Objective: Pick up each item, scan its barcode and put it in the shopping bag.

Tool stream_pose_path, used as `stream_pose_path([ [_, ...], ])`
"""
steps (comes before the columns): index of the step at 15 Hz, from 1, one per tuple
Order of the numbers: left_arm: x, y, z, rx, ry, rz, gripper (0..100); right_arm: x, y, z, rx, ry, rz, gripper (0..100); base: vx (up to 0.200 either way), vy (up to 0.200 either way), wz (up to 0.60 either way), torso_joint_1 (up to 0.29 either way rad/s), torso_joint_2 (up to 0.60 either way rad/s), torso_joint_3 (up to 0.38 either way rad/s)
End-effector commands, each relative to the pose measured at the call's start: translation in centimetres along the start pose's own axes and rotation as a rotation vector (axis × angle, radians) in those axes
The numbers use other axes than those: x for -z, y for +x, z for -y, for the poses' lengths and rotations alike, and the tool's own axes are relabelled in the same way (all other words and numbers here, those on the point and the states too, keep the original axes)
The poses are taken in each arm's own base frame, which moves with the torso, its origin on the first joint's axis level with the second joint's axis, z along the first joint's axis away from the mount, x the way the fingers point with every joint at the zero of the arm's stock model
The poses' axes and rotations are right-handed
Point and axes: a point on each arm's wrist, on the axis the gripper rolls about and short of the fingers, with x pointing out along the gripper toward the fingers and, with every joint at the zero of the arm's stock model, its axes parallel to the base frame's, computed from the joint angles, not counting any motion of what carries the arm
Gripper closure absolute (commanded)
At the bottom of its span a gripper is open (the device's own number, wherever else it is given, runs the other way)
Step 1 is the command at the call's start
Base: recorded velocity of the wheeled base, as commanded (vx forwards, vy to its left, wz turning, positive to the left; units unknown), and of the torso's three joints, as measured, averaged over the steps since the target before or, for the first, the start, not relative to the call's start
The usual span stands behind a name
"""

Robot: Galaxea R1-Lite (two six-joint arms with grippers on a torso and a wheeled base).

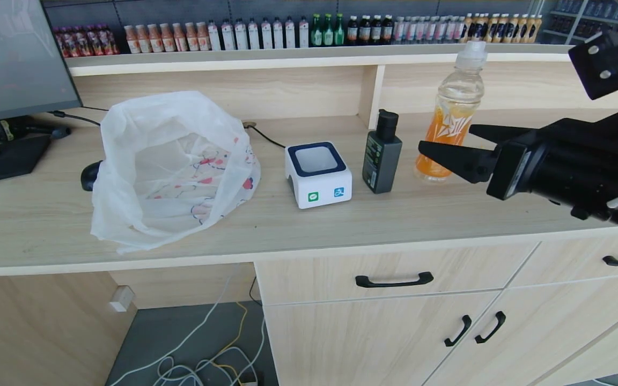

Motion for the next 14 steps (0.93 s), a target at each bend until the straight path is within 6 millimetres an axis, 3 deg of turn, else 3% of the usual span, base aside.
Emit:
stream_pose_path([
  [1, 0.0, 0.0, 0.0, 0.0, 0.0, 0.001, 0, 0.5, 2.4, -0.3, 0.004, 0.004, -0.012, 0, 0.0, 0.0, 0.0, 0.0, 0.0, 0.0],
  [6, 0.0, 0.0, 0.0, 0.0, 0.0, 0.001, 0, 1.0, 4.2, -0.8, 0.091, 0.015, -0.003, 0, 0.0, 0.0, 0.0, 0.0, 0.0, 0.0],
  [8, 0.0, 0.0, 0.0, 0.0, 0.0, 0.001, 0, 1.5, 5.9, -1.2, 0.15, 0.019, 0.051, 0, 0.0, 0.0, 0.0, 0.0, 0.0, 0.0],
  [10, 0.0, 0.0, 0.0, 0.0, 0.0, 0.001, 0, 2.1, 6.7, -2.2, 0.138, 0.025, 0.077, 0, 0.0, 0.0, 0.0, 0.0, 0.0, 0.0],
  [14, 0.0, 0.0, 0.0, 0.0, 0.0, 0.001, 0, 3.1, 8.2, -2.4, 0.139, -0.022, 0.078, 0, 0.0, 0.0, 0.0, 0.0, 0.0, 0.0],
])
